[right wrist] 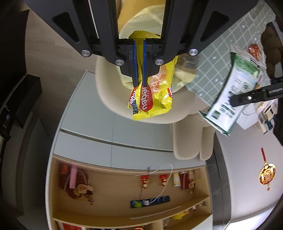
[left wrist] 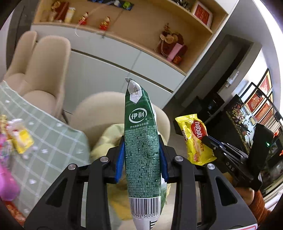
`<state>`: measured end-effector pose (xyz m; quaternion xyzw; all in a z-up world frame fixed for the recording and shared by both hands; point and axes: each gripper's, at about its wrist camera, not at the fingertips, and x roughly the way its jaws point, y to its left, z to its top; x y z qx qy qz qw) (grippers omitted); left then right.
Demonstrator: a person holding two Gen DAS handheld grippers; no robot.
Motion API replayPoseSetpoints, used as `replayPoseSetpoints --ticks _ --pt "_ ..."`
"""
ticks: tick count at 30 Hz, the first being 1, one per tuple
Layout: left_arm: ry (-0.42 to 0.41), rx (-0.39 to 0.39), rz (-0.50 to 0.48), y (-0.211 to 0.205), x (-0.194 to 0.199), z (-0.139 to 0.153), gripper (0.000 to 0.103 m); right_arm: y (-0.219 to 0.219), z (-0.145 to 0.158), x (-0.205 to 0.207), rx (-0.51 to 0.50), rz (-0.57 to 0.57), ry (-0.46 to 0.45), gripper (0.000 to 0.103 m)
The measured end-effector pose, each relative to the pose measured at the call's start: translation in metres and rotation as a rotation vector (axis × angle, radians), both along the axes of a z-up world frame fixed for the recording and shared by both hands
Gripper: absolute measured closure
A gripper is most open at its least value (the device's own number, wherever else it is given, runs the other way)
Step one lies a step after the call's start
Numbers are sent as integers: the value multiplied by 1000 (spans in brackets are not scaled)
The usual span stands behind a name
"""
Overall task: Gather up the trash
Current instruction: 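Carry the milk carton and wafer pack over the yellow trash bag, then open the left tool to drop the carton while the right tool drops the wafer pack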
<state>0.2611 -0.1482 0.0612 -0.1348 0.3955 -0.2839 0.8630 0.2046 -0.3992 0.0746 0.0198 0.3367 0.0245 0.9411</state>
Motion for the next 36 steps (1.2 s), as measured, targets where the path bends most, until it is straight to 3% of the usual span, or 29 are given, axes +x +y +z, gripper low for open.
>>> replayPoseSetpoints --ticks 7,12,15,21,27,30,34,36 --pt "-7 8 10 -53 35 -39 71 -44 -16 11 26 -47 10 96" --pt "106 144 2 -81 59 -87 71 -62 -27 20 38 -58 24 96" --pt "180 271 -35 -96 63 -112 72 -71 -34 24 45 -64 32 96" --pt "251 348 -62 -105 64 -132 71 -82 -49 28 78 -81 58 96" --pt "277 360 -63 -109 64 -143 71 -80 -60 27 88 -80 81 96" --pt "255 319 -61 -108 63 -142 71 -77 -61 28 87 -78 88 96" --pt "226 261 -75 -99 57 -130 51 -72 -61 26 85 -74 84 96" --pt "195 250 -64 -92 51 -120 51 -69 -59 27 93 -70 79 96"
